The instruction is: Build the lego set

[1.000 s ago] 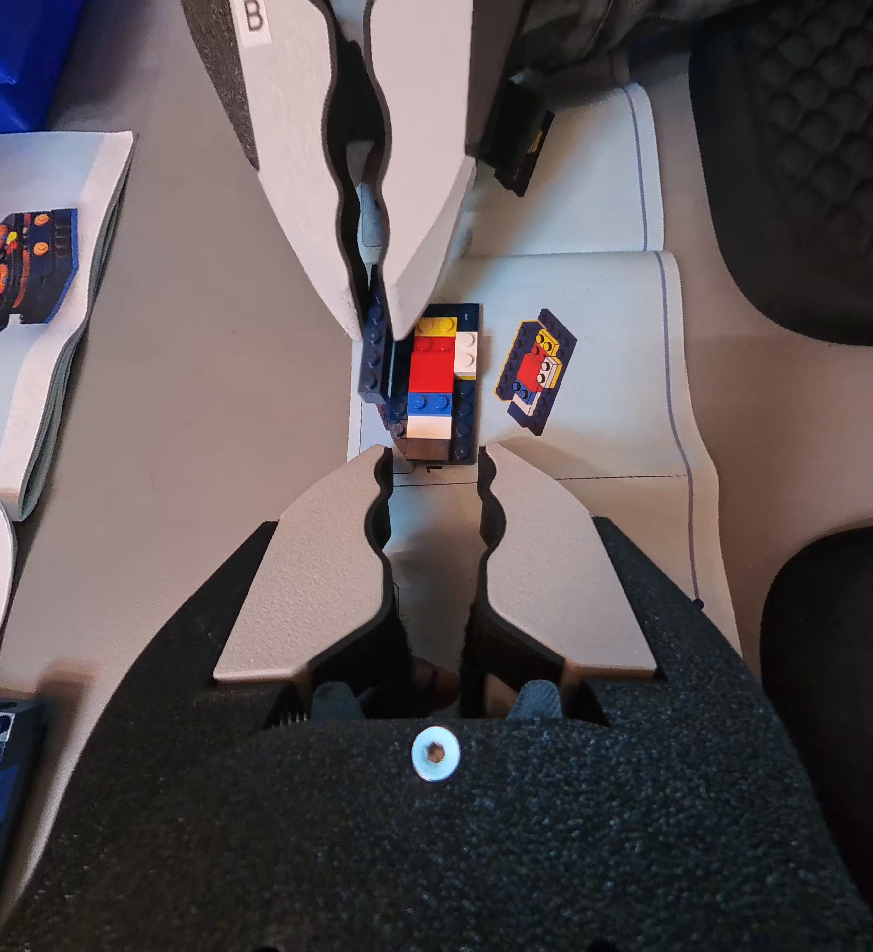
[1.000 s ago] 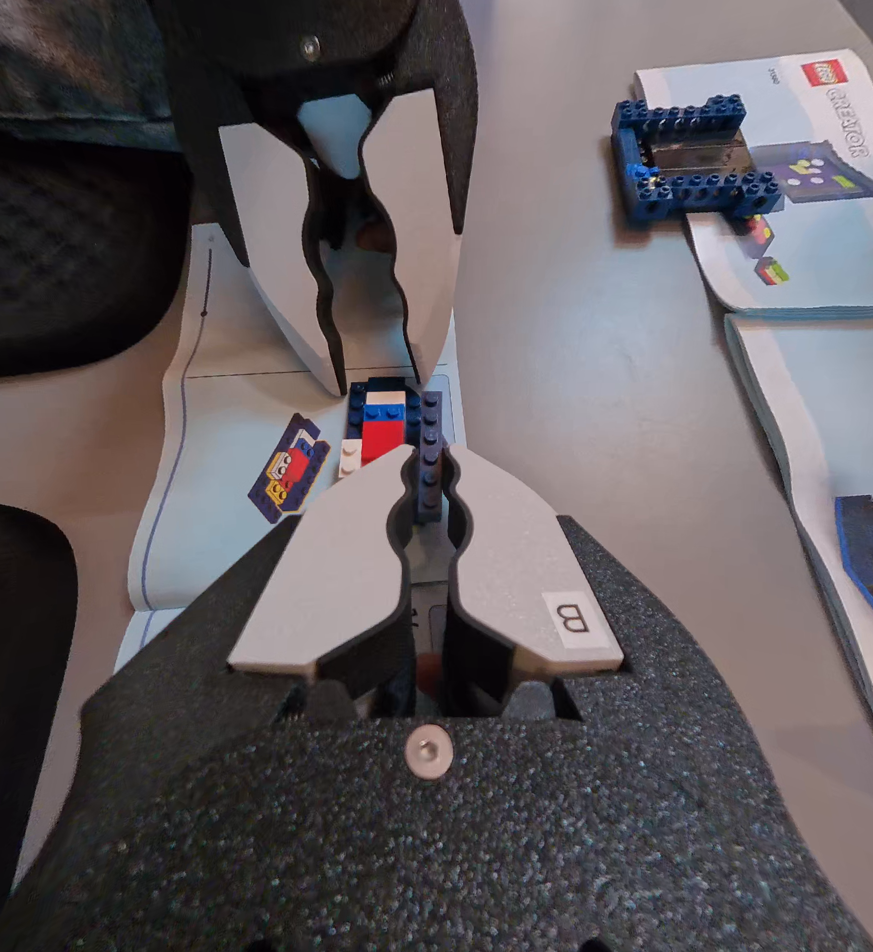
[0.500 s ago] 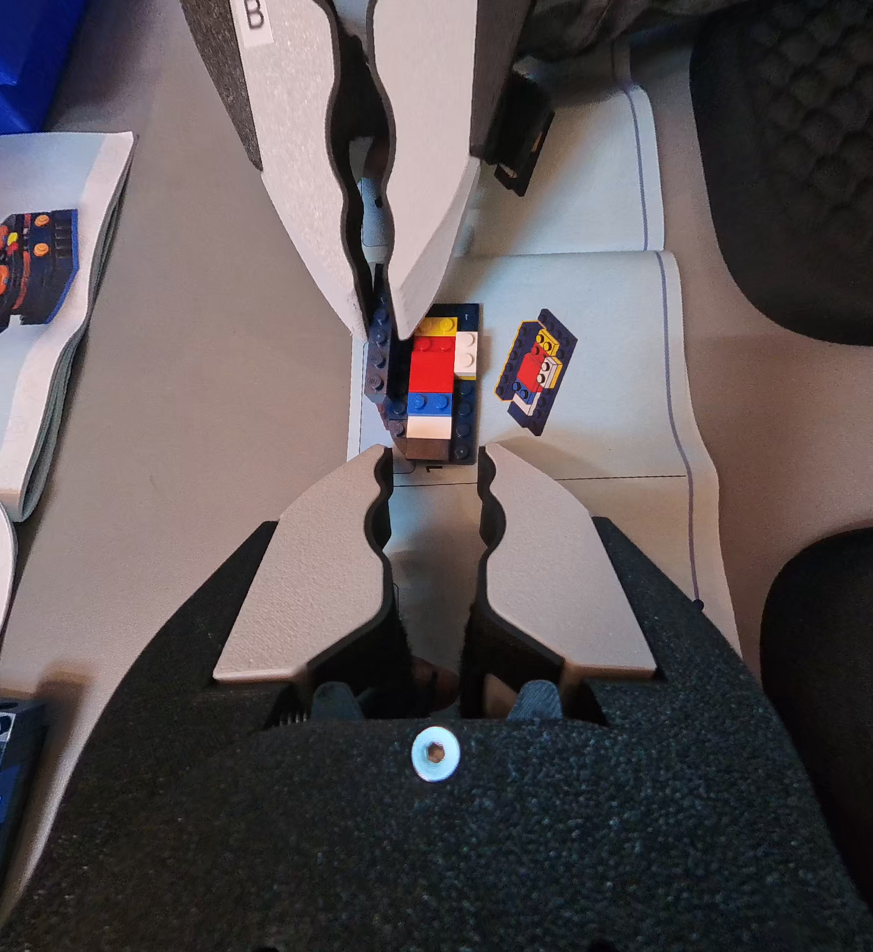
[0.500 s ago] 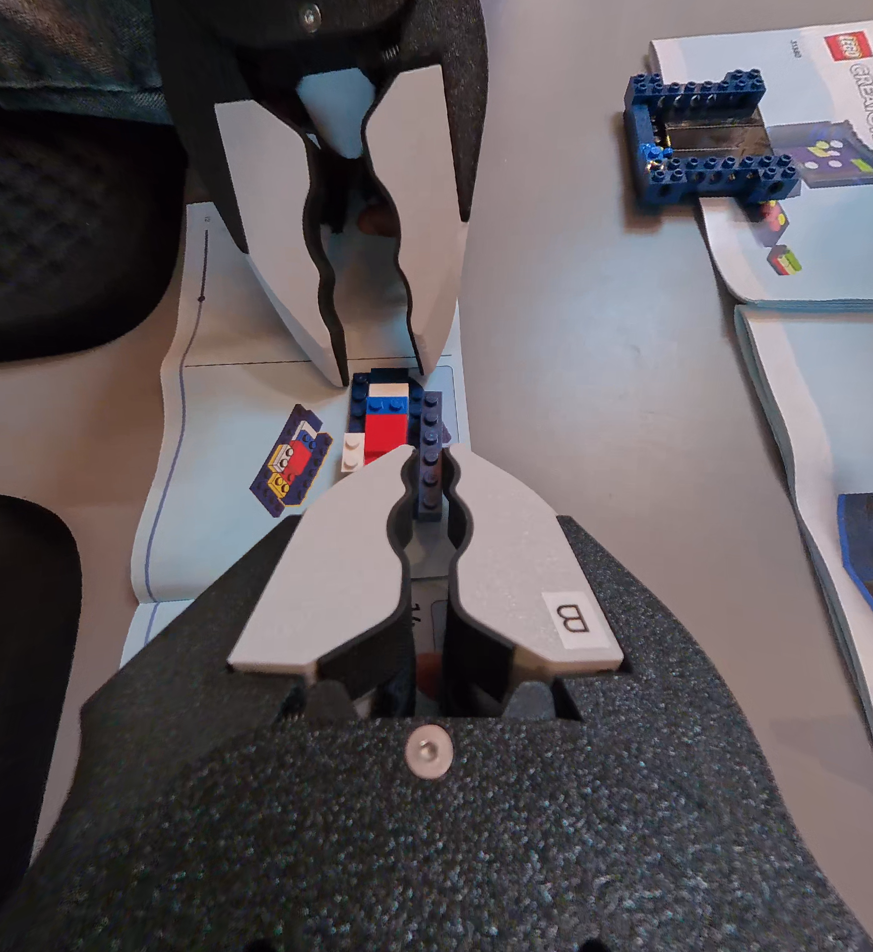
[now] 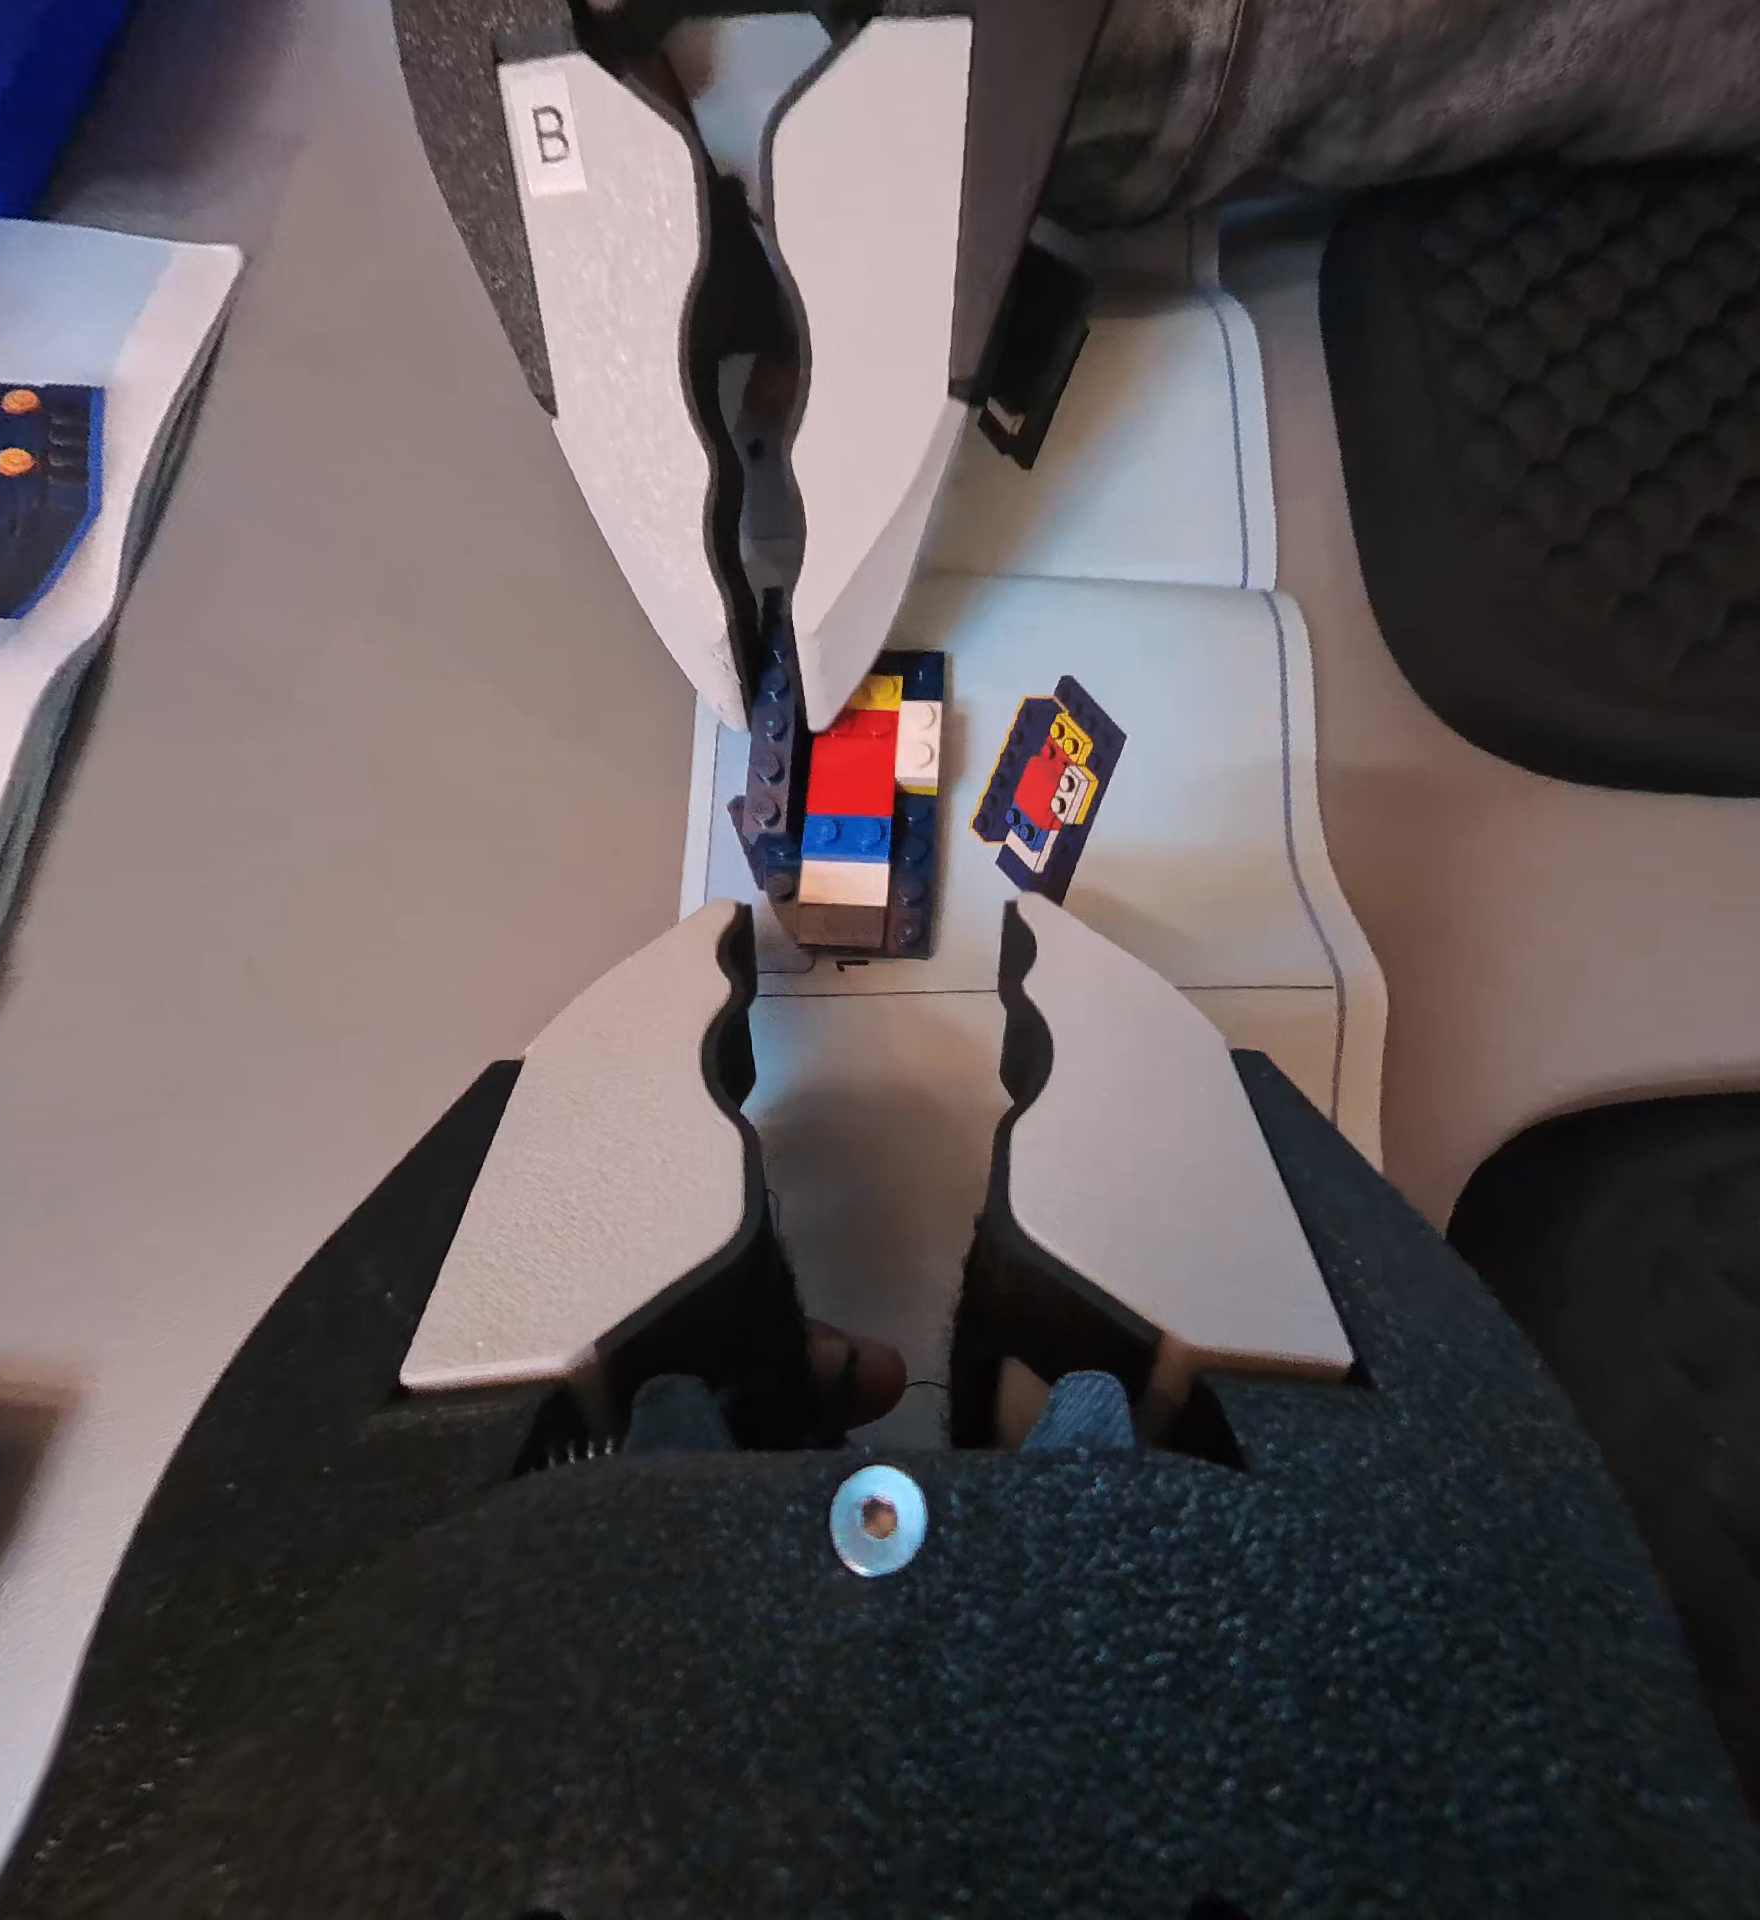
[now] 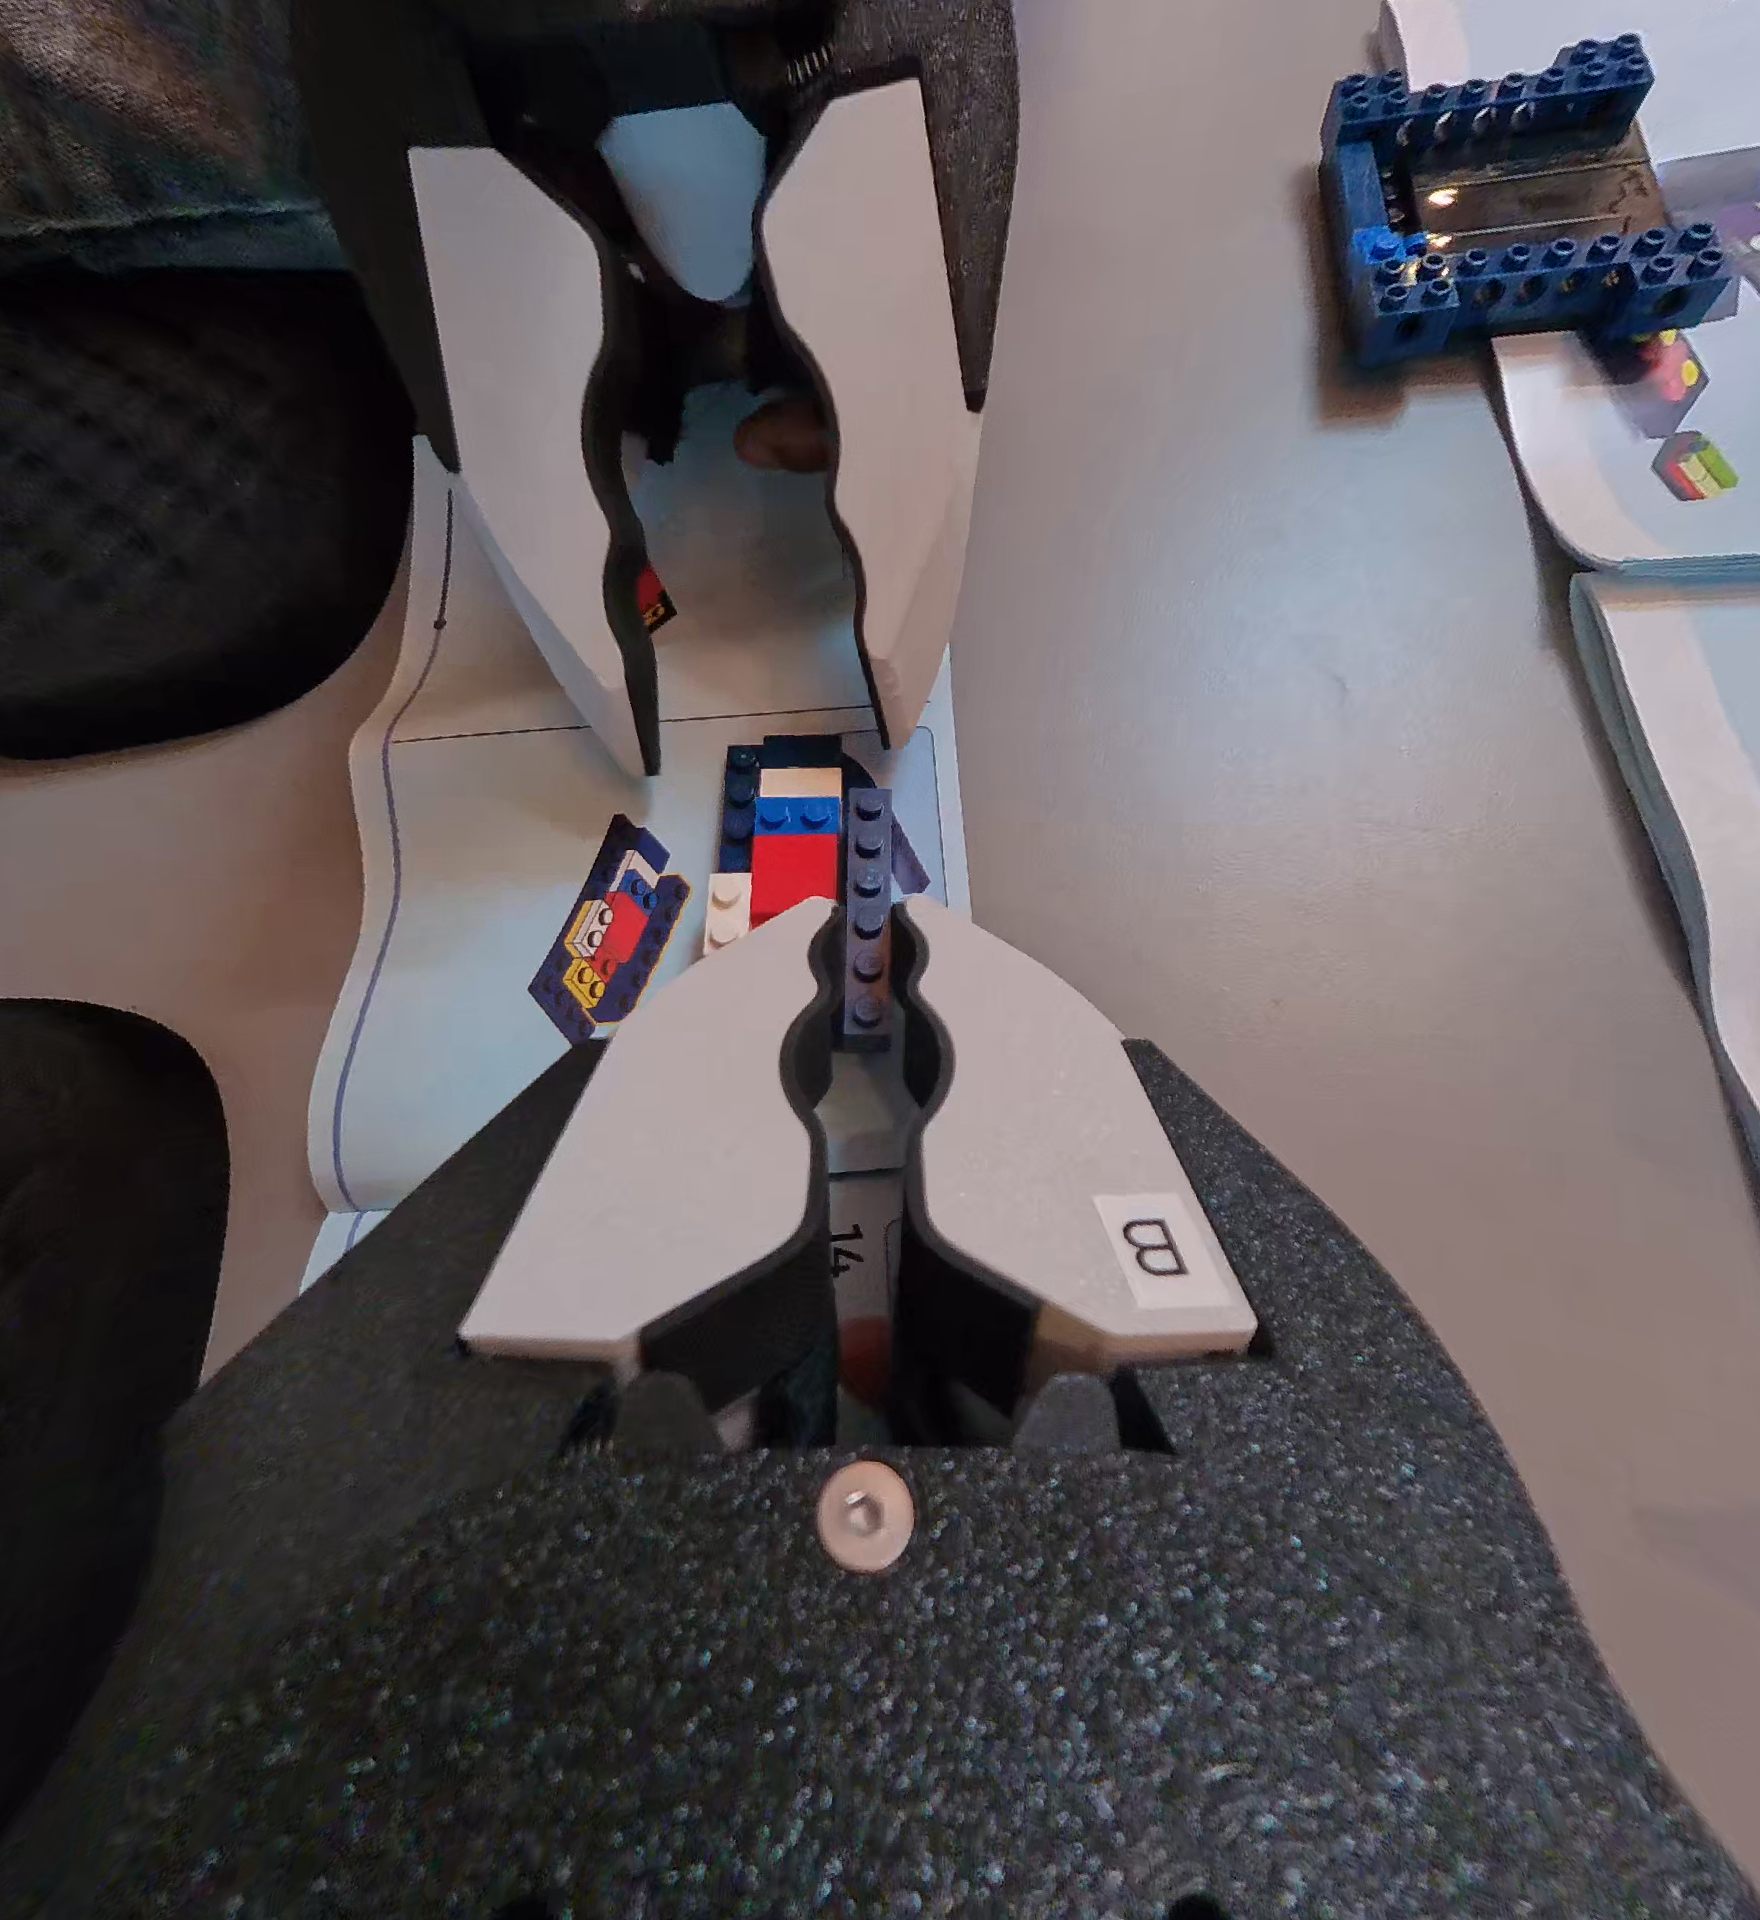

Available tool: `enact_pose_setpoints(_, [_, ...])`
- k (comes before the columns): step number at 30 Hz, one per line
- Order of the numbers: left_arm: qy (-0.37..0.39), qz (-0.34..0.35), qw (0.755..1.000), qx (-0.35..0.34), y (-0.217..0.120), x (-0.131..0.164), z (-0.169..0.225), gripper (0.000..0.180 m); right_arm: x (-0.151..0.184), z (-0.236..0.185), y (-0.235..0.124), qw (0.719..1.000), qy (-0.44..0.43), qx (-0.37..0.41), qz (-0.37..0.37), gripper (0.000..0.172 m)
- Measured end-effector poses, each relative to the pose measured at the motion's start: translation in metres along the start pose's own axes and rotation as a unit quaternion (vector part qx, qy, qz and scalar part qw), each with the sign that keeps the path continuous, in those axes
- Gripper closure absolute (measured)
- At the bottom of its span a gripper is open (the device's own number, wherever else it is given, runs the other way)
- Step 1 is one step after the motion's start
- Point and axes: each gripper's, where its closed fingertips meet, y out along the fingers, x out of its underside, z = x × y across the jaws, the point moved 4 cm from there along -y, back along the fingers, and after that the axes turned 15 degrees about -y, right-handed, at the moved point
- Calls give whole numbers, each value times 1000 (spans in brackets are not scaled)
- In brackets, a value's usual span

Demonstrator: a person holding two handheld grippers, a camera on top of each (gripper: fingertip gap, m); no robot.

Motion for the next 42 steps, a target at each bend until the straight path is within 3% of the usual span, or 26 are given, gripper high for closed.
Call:
enact_pose_setpoints(34, [25,-17,999,-11,4,3,2,140,-3,-1,-2,999,13,-21,32,157])
enact_pose_setpoints(42, [48,37,998,-6,-5,-11,6,124,-3,-1,-1,999,7,-16,31,164])
